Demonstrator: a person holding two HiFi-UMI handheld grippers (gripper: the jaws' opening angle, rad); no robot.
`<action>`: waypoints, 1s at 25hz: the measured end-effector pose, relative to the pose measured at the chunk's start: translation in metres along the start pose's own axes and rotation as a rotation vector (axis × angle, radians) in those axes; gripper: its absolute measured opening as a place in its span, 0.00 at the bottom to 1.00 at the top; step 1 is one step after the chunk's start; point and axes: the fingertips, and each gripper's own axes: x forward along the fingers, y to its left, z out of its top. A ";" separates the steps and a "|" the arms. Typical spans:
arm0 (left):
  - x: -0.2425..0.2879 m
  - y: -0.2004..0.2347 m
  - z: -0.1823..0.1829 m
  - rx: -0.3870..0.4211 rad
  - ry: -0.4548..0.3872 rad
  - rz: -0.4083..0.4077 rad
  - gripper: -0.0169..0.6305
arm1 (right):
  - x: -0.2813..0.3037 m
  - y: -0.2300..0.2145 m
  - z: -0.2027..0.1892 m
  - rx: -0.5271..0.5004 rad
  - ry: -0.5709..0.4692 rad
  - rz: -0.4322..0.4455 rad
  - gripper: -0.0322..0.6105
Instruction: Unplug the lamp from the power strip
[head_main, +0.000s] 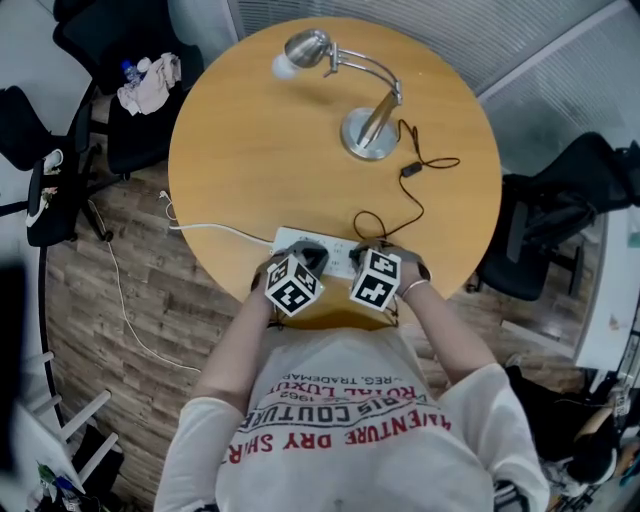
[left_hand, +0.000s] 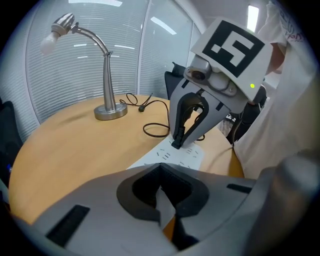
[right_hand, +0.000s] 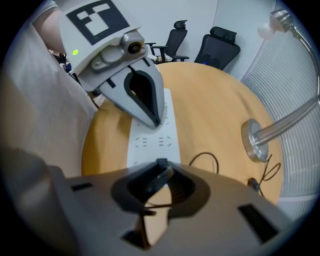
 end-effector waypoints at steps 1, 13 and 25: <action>-0.001 0.000 0.000 0.010 -0.005 0.005 0.07 | -0.001 0.001 0.000 0.008 -0.003 0.002 0.17; 0.002 0.000 0.005 0.004 -0.028 0.035 0.07 | -0.009 -0.001 -0.003 0.031 -0.005 -0.049 0.16; 0.007 0.001 0.005 0.028 -0.012 0.048 0.07 | -0.069 -0.023 0.004 0.178 -0.125 -0.045 0.16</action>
